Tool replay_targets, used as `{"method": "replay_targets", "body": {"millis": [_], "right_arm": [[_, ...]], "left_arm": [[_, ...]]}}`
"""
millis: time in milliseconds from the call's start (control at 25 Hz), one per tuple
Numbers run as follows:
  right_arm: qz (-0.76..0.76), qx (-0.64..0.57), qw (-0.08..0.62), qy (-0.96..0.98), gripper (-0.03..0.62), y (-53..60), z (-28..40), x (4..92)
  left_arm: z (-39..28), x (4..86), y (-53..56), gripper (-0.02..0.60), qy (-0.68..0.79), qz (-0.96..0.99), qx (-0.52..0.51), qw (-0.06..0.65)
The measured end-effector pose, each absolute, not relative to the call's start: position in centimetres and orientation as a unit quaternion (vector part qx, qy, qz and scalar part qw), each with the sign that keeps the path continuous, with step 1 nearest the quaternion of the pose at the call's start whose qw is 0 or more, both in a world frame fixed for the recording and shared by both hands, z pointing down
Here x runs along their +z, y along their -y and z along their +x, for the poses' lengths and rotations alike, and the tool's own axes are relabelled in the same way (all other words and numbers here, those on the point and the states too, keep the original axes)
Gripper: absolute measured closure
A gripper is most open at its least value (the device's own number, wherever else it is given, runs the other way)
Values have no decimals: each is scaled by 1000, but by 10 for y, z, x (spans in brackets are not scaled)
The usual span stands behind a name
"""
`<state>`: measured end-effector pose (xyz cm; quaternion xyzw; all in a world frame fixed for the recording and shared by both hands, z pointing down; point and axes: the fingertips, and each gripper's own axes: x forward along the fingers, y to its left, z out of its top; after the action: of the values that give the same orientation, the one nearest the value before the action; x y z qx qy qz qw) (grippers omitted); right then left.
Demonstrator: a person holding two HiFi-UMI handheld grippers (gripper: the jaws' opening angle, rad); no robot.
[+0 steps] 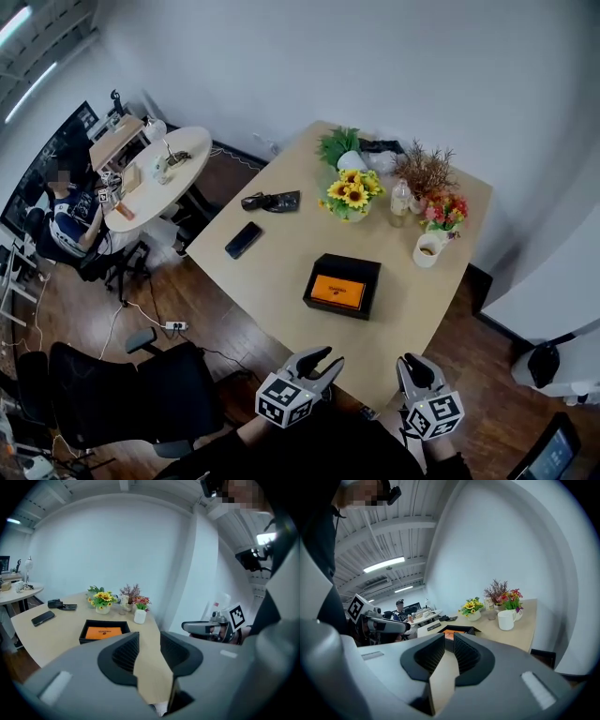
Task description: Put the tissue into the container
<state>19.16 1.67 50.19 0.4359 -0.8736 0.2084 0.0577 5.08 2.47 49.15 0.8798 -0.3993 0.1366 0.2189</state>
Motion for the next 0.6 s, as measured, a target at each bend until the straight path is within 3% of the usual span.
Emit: {"method": "replay_targets", "body": {"millis": [320,600], "right_arm": [[489,135,28,862,553,-13,189,437],[508,123,43,851,553,-20,179,437]], "left_arm": [[56,477,-16,459,355,906,116,200],[50,486,-15,459,334,912,113,210]]}}
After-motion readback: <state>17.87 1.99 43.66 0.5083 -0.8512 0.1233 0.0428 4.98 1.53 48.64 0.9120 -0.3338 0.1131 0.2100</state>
